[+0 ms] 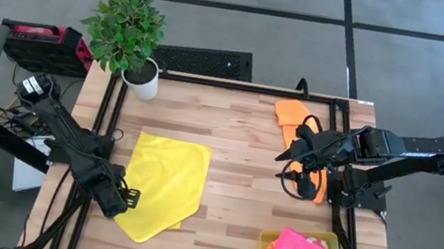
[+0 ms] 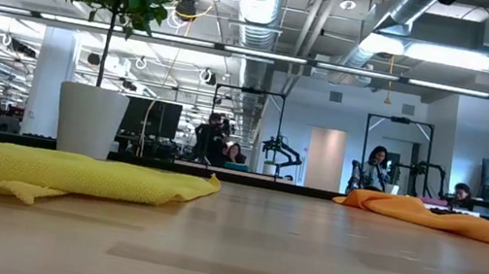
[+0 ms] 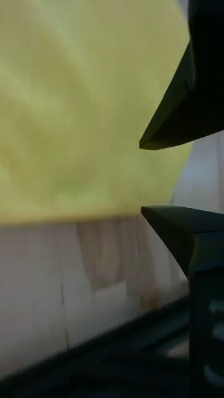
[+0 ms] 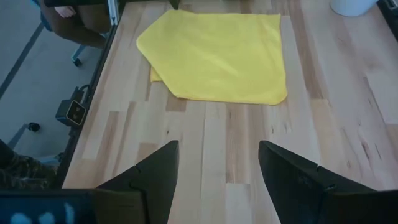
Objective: Fold microfiber towels
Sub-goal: Fold the yellow microfiber cloth
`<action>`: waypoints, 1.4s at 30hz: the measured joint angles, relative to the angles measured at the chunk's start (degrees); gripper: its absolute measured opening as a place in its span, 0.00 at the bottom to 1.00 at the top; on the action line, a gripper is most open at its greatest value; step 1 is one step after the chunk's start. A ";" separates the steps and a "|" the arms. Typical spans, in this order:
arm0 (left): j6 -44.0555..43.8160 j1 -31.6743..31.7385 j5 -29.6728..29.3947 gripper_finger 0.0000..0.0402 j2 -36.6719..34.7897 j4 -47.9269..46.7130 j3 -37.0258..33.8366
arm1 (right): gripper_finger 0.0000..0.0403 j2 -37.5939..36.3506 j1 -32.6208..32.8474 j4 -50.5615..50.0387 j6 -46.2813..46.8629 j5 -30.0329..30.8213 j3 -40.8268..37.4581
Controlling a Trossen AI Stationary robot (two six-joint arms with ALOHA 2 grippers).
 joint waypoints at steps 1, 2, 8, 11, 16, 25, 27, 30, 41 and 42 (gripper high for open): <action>0.00 -0.08 0.85 0.37 0.00 0.39 -0.60 | 0.61 0.00 0.00 0.00 0.49 0.00 -0.01; 0.00 -0.08 1.73 0.37 0.00 1.05 -1.23 | 0.61 0.00 0.00 -0.02 0.58 0.00 0.00; 0.04 -0.07 3.54 0.37 0.00 7.50 -5.02 | 0.61 0.00 0.04 -0.04 1.55 0.00 -0.02; 0.02 -0.09 3.63 0.37 0.02 10.18 -6.54 | 0.61 0.00 0.04 -0.06 2.09 0.00 -0.01; 0.32 -0.07 3.69 0.37 0.03 12.03 -7.97 | 0.61 0.00 0.04 -0.07 2.11 0.00 -0.01; 0.42 -0.07 3.47 0.37 0.02 14.64 -7.97 | 0.61 0.22 0.04 -0.07 2.13 0.00 -0.02; 1.38 -0.07 3.42 0.37 0.02 15.45 -7.97 | 0.61 0.22 0.04 -0.07 2.13 0.01 -0.02; 1.46 -0.07 3.23 0.37 0.02 16.43 -7.97 | 0.61 0.24 0.04 -0.07 2.14 0.00 -0.02; 1.86 -0.02 0.04 0.16 0.02 24.41 -7.97 | 0.61 0.24 0.04 -0.07 2.14 0.00 -0.02; 1.82 -0.02 -0.39 0.13 0.02 24.85 -7.97 | 0.61 0.24 0.04 -0.07 2.14 0.00 -0.02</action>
